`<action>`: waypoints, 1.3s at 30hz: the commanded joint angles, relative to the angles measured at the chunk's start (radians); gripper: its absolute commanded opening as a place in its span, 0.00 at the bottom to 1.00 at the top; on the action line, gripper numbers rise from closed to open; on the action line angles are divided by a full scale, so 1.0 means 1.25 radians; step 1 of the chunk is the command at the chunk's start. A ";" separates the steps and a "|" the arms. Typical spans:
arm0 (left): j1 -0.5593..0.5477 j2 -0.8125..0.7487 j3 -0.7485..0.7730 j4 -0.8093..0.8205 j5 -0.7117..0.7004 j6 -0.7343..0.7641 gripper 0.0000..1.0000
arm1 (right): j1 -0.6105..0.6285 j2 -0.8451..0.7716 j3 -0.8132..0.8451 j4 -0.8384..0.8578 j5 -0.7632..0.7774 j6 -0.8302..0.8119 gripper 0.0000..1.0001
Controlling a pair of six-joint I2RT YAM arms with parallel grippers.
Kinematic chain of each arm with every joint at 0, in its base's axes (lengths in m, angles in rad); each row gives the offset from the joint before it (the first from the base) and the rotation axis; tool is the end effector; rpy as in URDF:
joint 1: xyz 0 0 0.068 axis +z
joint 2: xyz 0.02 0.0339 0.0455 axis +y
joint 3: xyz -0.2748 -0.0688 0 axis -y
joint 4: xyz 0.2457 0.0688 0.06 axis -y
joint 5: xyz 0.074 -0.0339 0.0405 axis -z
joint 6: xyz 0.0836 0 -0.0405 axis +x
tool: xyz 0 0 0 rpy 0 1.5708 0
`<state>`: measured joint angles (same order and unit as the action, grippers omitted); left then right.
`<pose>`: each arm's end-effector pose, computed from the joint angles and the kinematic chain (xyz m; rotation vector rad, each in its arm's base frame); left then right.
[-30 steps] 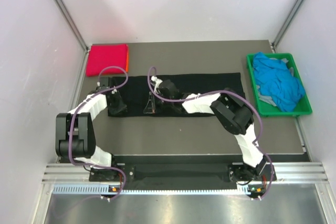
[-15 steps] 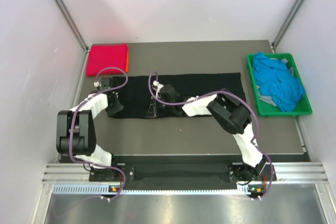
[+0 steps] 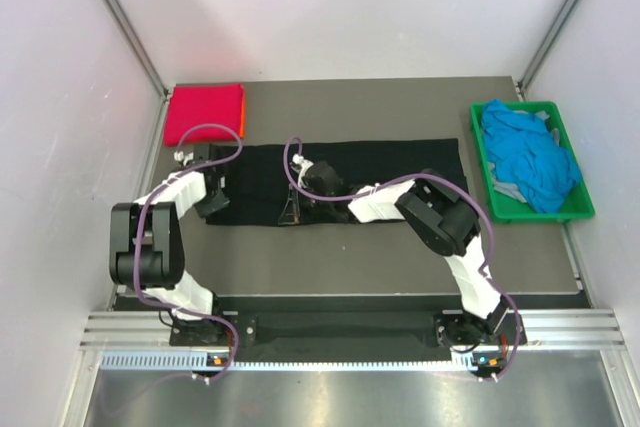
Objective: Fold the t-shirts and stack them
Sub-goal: Fold the tshirt
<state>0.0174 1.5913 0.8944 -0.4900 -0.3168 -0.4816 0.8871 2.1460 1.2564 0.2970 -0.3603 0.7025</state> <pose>0.3095 0.0314 0.1343 -0.7430 2.5788 0.2971 0.2912 0.4040 0.1060 -0.4554 2.3818 1.2247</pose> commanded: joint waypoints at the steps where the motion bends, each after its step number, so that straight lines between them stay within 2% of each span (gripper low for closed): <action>1: 0.008 -0.002 0.068 -0.032 -0.058 0.006 0.36 | -0.002 -0.055 -0.007 -0.033 0.012 -0.016 0.00; 5: 0.001 -0.054 0.145 -0.066 -0.090 0.081 0.40 | -0.007 -0.104 0.026 -0.113 -0.012 -0.040 0.04; 7: 0.001 -0.073 0.192 -0.076 -0.066 0.125 0.40 | -0.013 -0.165 0.026 -0.175 0.008 -0.067 0.07; 10: -0.011 -0.078 0.237 -0.088 0.051 0.118 0.40 | -0.036 -0.247 0.016 -0.234 0.037 -0.089 0.12; 11: -0.011 -0.080 0.237 -0.082 0.123 0.110 0.40 | -0.055 -0.267 0.004 -0.276 0.043 -0.094 0.13; 12: -0.041 -0.083 0.232 -0.068 0.166 0.102 0.40 | -0.064 -0.287 -0.004 -0.304 0.050 -0.098 0.16; 17: -0.086 -0.095 0.161 0.040 0.283 0.044 0.40 | -0.154 -0.427 -0.083 -0.451 0.180 -0.148 0.19; 19: -0.091 -0.091 0.137 0.079 0.324 0.017 0.39 | -0.231 -0.486 -0.115 -0.500 0.218 -0.156 0.19; 21: -0.103 -0.084 0.130 0.085 0.308 0.009 0.38 | -0.310 -0.518 -0.161 -0.529 0.243 -0.159 0.18; 22: -0.112 -0.075 0.131 0.080 0.235 0.007 0.38 | -0.334 -0.538 -0.174 -0.533 0.242 -0.170 0.18; 27: -0.126 -0.090 0.070 0.102 0.116 -0.022 0.36 | -0.455 -0.535 -0.221 -0.597 0.283 -0.216 0.17; 30: -0.126 -0.115 0.020 0.143 0.098 -0.033 0.38 | -0.518 -0.540 -0.256 -0.609 0.314 -0.209 0.16; 35: -0.108 -0.064 -0.010 0.148 0.102 -0.075 0.39 | -0.555 -0.541 -0.292 -0.627 0.325 -0.188 0.18; 39: -0.088 -0.024 -0.021 0.147 0.093 -0.090 0.39 | -0.580 -0.537 -0.323 -0.622 0.414 -0.196 0.18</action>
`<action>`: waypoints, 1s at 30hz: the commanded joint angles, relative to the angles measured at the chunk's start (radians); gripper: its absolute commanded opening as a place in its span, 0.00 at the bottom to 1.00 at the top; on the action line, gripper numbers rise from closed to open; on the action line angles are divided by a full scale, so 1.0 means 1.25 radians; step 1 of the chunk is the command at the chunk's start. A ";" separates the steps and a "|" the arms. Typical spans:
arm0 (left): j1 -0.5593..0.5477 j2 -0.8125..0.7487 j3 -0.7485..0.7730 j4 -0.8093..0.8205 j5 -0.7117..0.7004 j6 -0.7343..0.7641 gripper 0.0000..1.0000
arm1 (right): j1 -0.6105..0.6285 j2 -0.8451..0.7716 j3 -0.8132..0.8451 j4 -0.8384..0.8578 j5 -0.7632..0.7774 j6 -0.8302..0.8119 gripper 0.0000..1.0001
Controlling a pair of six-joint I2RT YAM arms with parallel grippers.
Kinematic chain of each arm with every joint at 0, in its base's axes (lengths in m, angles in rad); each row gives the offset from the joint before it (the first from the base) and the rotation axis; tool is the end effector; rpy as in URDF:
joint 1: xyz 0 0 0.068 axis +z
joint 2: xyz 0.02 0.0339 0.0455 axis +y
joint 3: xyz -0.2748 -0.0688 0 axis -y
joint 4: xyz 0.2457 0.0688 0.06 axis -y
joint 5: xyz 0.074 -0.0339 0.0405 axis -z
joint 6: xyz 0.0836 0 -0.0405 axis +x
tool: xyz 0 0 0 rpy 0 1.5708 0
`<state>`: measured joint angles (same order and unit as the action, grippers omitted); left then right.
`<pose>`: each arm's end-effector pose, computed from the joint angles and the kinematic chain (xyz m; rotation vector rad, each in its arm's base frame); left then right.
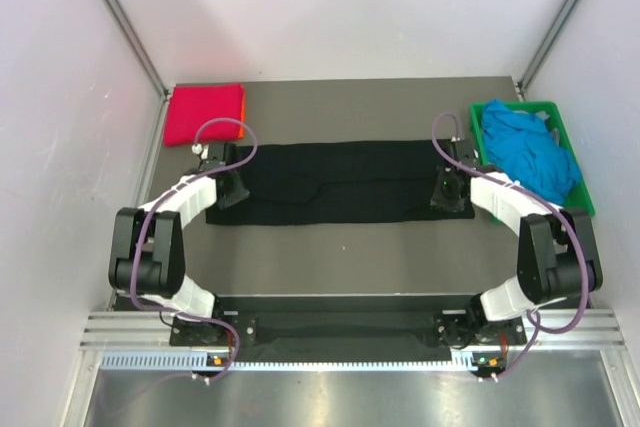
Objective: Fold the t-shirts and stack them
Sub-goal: Fold the tshirt
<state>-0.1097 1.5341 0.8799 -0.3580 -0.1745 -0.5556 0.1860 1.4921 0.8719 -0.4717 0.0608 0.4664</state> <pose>0.3239 -0.0211 0.1536 -0.6283 2.4811 -0.0281 0.3014 0.0516 0.1537 0.3921 2.6369 0.1318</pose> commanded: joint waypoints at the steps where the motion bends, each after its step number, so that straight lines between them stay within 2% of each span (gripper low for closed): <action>1: 0.018 0.034 -0.012 0.043 -0.024 -0.034 0.39 | -0.024 -0.013 -0.031 -0.002 0.097 -0.011 0.17; 6: 0.023 0.071 -0.024 0.032 -0.062 -0.043 0.39 | -0.068 -0.019 -0.089 0.013 0.160 -0.037 0.13; 10: 0.024 0.082 -0.044 0.036 -0.117 -0.057 0.39 | -0.118 -0.047 -0.123 0.017 0.127 -0.032 0.12; 19: 0.030 0.061 -0.008 0.010 -0.130 -0.055 0.39 | -0.141 -0.084 -0.118 -0.002 0.128 0.031 0.13; 21: 0.030 0.067 0.000 0.008 -0.127 -0.057 0.39 | -0.143 -0.073 -0.115 -0.004 0.144 0.040 0.13; 24: 0.030 0.080 0.004 0.005 -0.127 -0.062 0.39 | -0.194 -0.037 -0.106 -0.008 0.157 0.047 0.12; 30: 0.030 0.076 -0.001 0.013 -0.119 -0.068 0.40 | -0.208 -0.024 -0.105 -0.012 0.184 0.045 0.10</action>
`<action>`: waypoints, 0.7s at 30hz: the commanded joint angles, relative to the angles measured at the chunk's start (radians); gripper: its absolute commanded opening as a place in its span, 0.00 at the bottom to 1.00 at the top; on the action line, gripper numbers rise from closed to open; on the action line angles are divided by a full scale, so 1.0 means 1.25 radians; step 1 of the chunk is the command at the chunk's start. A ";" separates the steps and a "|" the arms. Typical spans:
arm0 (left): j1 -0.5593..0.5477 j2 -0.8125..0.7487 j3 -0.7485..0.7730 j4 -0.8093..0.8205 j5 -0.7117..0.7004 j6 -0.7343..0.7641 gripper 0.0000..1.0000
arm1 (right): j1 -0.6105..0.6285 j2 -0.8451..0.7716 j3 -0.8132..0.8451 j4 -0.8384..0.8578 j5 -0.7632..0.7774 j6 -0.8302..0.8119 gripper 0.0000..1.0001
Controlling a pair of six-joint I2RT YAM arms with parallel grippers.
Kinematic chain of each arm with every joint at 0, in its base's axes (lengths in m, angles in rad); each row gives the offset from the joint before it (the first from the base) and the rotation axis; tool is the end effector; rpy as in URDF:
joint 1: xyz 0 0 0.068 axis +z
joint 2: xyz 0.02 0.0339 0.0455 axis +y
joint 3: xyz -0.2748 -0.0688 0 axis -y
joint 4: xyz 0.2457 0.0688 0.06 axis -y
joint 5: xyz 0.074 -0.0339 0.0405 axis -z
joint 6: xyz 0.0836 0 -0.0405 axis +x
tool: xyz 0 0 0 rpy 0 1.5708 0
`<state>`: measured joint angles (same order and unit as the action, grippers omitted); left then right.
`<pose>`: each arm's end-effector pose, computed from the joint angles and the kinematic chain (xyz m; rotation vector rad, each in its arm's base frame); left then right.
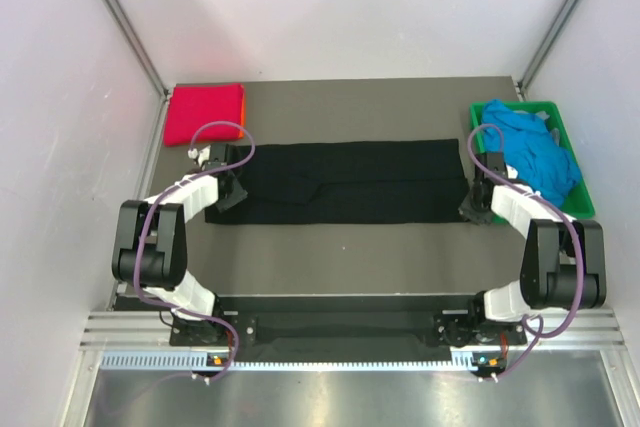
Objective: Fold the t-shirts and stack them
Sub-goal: Fold the tshirt
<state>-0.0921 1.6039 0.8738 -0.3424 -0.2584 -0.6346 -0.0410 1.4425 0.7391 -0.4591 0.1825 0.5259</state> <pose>0.3268 -0.0087 0.1330 -0.7753 2.4686 0.0802 0.2722 -0.0264 0.1295 0.8044 2.5787 -0.1057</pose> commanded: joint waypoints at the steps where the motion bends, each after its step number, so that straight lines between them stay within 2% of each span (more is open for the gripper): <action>1: 0.016 0.016 0.004 -0.001 -0.053 -0.005 0.40 | -0.026 0.006 0.000 -0.024 0.088 -0.001 0.10; 5: 0.016 -0.008 0.038 -0.021 -0.052 -0.009 0.40 | -0.026 -0.041 0.016 -0.050 0.066 0.001 0.11; 10: 0.016 -0.057 0.096 -0.075 -0.073 -0.005 0.40 | -0.020 -0.095 0.063 -0.070 -0.024 -0.007 0.18; 13: 0.011 -0.071 0.133 -0.073 -0.013 0.047 0.40 | -0.007 -0.105 0.079 -0.035 -0.064 -0.010 0.21; 16: -0.016 -0.061 0.160 -0.053 0.045 0.089 0.38 | 0.007 -0.060 0.126 0.008 -0.143 -0.046 0.24; 21: -0.016 0.016 0.175 -0.006 0.085 0.083 0.36 | 0.079 0.078 0.264 -0.001 -0.134 -0.098 0.31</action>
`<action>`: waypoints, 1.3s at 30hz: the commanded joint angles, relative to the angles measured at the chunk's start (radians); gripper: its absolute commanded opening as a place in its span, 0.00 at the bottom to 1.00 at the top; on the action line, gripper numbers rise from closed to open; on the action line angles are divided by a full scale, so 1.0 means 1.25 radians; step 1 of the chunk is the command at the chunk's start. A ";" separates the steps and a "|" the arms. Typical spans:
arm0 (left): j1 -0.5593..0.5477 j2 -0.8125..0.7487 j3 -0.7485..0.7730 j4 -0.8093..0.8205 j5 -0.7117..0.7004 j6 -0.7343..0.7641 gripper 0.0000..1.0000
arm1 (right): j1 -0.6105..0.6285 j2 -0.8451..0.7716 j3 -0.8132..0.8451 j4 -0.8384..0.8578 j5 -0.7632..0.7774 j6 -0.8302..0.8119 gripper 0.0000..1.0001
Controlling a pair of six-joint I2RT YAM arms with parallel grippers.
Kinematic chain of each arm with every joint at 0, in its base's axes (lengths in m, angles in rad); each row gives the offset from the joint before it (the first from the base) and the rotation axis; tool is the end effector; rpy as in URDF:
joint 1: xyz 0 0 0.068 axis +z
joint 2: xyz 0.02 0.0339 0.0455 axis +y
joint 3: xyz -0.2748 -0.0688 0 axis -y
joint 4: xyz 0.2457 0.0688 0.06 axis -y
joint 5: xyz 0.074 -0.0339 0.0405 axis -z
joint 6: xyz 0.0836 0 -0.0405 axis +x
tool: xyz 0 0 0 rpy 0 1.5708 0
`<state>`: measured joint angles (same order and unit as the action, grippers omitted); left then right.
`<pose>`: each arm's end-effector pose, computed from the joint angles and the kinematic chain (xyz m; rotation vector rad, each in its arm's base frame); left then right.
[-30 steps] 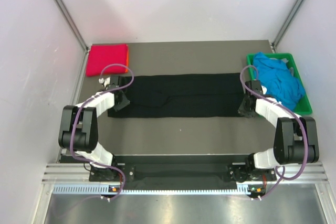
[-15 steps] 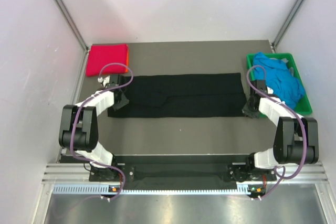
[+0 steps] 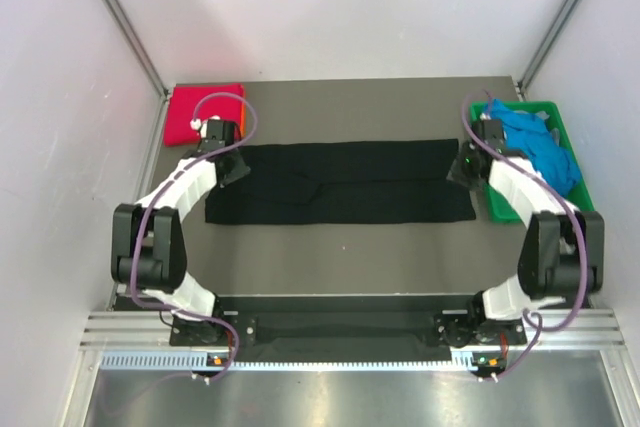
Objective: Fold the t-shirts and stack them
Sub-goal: Fold the tshirt
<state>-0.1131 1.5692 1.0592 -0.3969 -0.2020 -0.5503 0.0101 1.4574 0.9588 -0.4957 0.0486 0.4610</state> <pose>0.3589 -0.0239 0.1979 -0.6151 2.3742 -0.0403 0.3193 -0.0008 0.1897 0.5920 2.4985 0.1170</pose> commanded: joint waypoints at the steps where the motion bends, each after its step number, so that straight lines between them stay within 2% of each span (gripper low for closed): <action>1: 0.000 0.061 0.036 0.037 0.052 0.012 0.36 | 0.041 0.089 0.137 -0.004 -0.021 -0.046 0.31; 5: -0.004 0.135 0.092 0.034 0.070 0.009 0.36 | 0.029 0.159 0.200 -0.121 0.058 0.037 0.30; 7: -0.009 0.168 0.106 0.028 0.060 0.013 0.36 | 0.024 0.156 0.178 -0.151 0.089 0.070 0.31; 11: -0.011 0.221 0.125 0.024 0.055 0.014 0.36 | 0.003 0.080 0.086 -0.143 0.122 0.179 0.36; 17: -0.011 0.242 0.123 0.033 0.060 0.008 0.36 | -0.002 0.047 -0.015 -0.104 0.159 0.261 0.39; 32: -0.011 0.236 0.104 0.034 0.051 0.013 0.36 | -0.035 -0.022 -0.072 -0.098 0.243 0.301 0.39; 39: -0.011 0.239 0.105 0.034 0.054 0.011 0.36 | -0.038 -0.014 -0.106 -0.070 0.220 0.317 0.39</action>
<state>-0.1234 1.8565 1.1961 -0.3851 -0.1413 -0.5430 -0.0242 1.4590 0.8333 -0.6174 0.3096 0.8341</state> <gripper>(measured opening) 0.361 0.389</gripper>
